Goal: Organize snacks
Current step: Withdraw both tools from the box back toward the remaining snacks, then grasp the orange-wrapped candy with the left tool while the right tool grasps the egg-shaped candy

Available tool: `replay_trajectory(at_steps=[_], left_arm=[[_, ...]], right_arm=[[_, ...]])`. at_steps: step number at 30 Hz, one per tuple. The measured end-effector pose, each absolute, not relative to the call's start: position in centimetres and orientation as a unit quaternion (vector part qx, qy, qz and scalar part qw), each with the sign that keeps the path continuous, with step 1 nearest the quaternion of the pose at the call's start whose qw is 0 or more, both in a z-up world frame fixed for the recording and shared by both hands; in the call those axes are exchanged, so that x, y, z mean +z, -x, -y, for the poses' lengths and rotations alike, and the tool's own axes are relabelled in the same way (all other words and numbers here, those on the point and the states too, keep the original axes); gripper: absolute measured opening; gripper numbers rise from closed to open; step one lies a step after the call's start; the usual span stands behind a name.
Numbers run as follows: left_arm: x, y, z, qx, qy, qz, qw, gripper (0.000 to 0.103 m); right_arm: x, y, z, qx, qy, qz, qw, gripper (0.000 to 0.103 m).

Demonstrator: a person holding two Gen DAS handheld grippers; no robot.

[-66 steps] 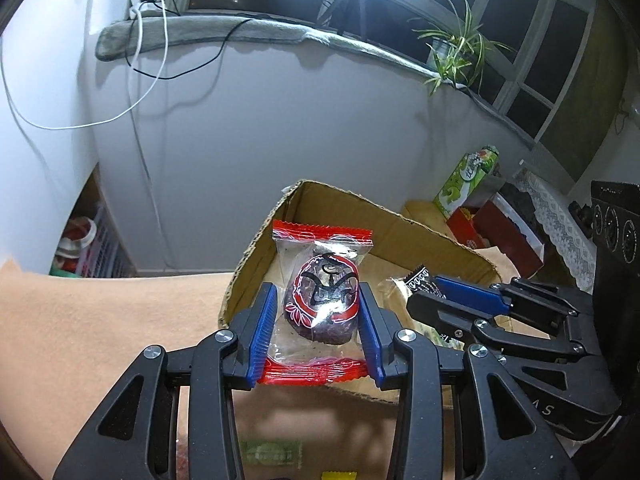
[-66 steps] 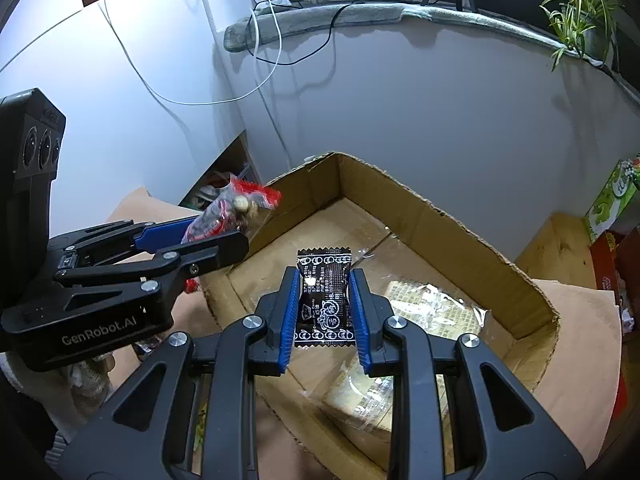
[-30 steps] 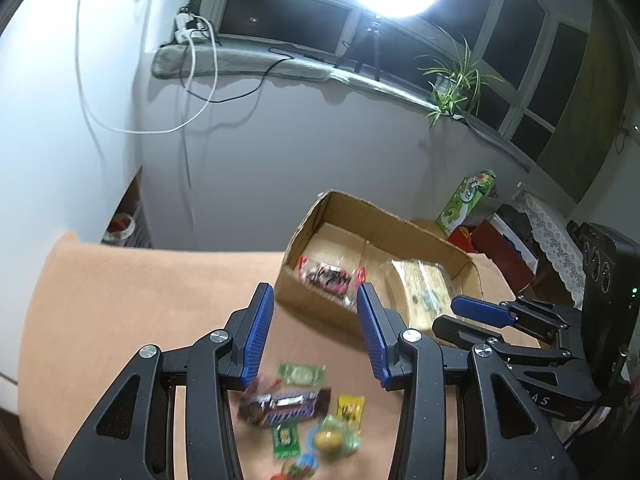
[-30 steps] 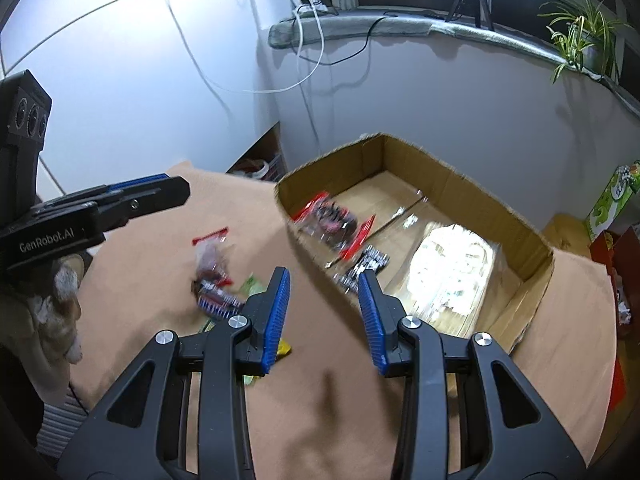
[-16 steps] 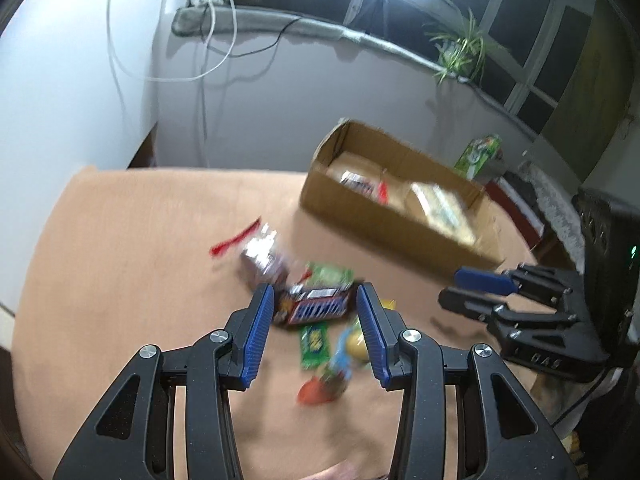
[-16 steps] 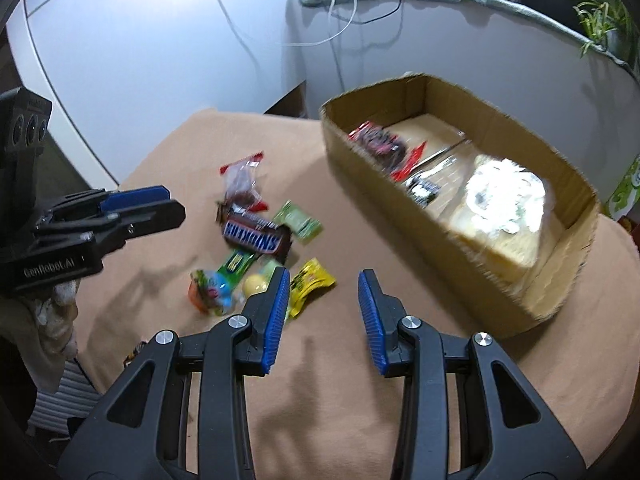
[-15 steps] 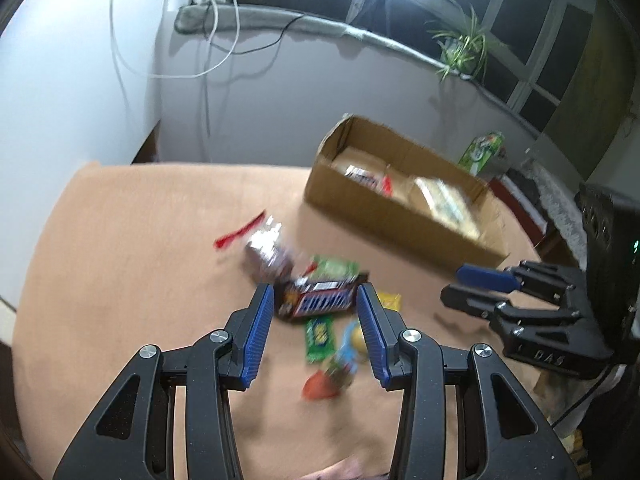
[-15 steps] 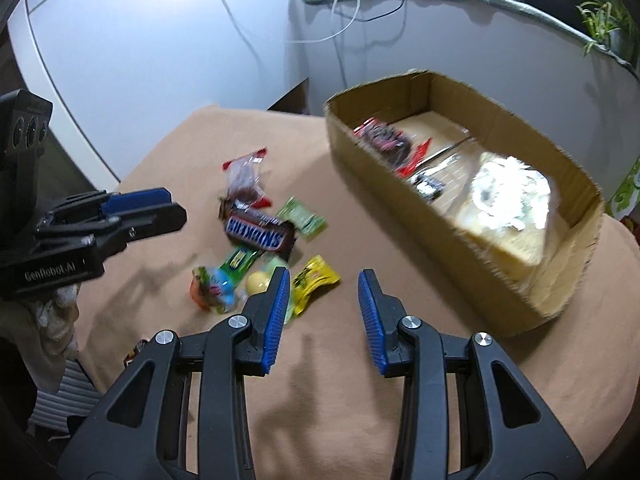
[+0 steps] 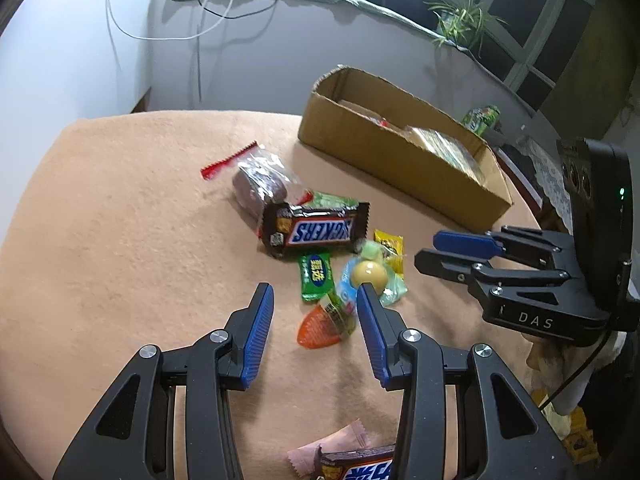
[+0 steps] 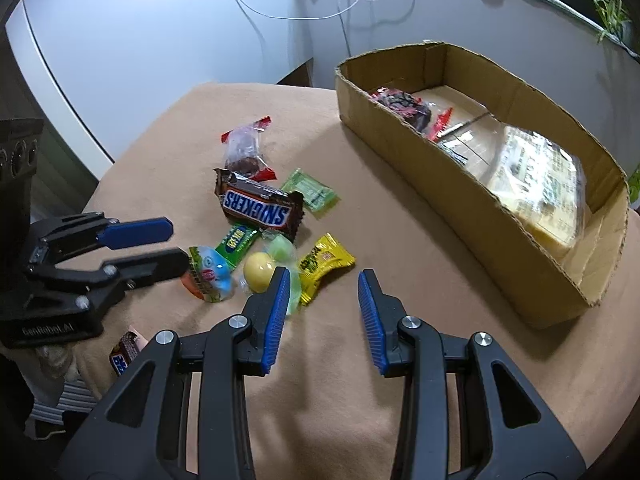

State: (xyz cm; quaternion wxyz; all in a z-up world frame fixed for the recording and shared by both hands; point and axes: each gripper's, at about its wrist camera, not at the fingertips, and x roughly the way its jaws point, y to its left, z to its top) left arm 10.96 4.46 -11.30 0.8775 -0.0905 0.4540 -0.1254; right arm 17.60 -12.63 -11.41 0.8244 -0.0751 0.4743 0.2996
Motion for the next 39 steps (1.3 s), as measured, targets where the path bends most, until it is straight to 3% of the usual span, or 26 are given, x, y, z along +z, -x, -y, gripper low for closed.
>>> replay_trajectory(at_steps=[7,26,30,39], left_arm=[[-11.9,-11.0,-3.8,-0.138,0.084,-0.462,0.872,0.042],[-13.7,-11.7,-2.9,-0.144,0.068,-0.478,0.864,0.041],[-13.8,-11.7,-2.9,-0.139,0.064,-0.475,0.866,0.024],[-13.8,-11.3,-3.3,-0.134,0.069,-0.469,0.87,0.022]], right_arm=[[-11.4,-18.8,10.3,0.328,0.072,-0.477,0.812,0.037],[-14.0,-20.9,7.9,0.356,0.059,-0.526,0.77,0.02],[-13.9,-20.6,8.2,0.355,0.055,-0.522,0.773,0.02],[-12.7,-19.7,9.8,0.354,0.04,-0.507,0.785,0.02]])
